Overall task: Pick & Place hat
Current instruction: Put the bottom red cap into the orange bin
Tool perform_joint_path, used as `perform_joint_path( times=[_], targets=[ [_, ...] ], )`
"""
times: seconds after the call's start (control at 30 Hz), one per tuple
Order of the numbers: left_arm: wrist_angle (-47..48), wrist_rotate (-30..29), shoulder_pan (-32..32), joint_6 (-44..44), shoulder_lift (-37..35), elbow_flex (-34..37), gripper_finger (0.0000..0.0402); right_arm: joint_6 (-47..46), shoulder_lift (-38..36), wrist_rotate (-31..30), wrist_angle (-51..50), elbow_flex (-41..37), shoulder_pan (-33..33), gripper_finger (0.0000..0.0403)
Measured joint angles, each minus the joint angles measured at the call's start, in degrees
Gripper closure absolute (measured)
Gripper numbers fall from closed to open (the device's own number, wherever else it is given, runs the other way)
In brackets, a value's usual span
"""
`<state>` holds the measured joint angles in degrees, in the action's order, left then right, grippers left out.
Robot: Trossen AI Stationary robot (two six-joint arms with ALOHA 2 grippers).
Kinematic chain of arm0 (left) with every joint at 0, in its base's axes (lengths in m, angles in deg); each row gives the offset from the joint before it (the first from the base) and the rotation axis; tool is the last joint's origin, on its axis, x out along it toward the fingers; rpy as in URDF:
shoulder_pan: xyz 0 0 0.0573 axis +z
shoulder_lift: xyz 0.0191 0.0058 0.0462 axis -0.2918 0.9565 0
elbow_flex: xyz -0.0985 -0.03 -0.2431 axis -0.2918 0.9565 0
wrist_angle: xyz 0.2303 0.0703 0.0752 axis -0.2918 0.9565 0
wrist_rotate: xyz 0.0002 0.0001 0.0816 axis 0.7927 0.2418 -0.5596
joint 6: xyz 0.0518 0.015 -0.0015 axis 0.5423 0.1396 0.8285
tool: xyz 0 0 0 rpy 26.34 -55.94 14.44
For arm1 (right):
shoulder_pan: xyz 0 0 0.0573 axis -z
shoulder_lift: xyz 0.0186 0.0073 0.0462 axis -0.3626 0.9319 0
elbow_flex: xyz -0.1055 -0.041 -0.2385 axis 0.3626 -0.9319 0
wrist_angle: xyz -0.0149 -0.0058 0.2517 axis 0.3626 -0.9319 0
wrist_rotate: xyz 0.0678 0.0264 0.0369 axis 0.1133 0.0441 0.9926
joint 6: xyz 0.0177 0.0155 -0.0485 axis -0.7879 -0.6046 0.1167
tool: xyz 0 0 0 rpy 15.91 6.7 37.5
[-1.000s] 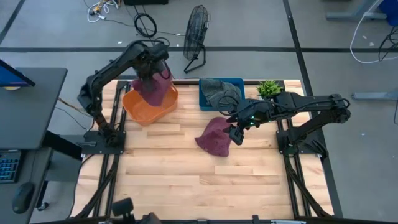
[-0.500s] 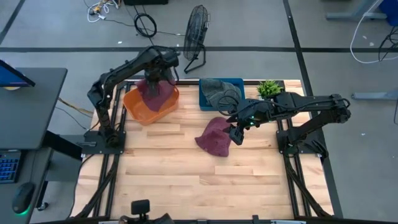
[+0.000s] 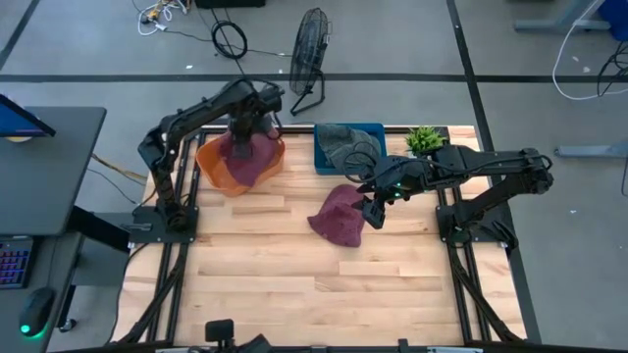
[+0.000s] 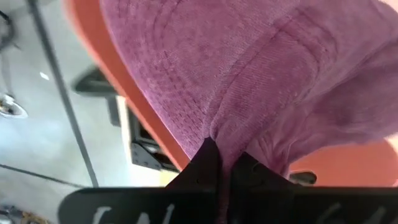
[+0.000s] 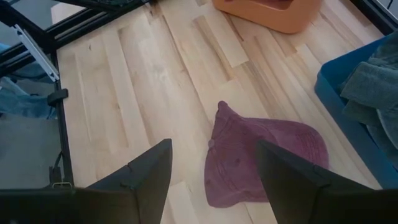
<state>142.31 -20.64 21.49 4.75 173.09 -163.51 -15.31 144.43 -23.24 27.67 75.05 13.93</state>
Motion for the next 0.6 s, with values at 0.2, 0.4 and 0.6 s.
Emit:
perform_joint_path(
  times=[0.2, 0.4, 0.6],
  targets=[
    [-0.7, -4.8, 0.7, 2.8, 0.1, 8.2, 0.0397, 0.0, 0.0, 0.0, 0.0, 0.0, 0.0, 0.0168],
    [-2.5, -5.0, 1.4, 5.3, 0.1, 8.6, 0.0397, 0.0, 0.0, 0.0, 0.1, 0.0, 0.0, 0.0168],
    [-5.0, -6.6, 0.4, 9.6, 0.1, 8.6, 0.0397, 0.0, 0.0, 0.0, 0.1, 0.0, 0.0, 0.0168]
  ],
)
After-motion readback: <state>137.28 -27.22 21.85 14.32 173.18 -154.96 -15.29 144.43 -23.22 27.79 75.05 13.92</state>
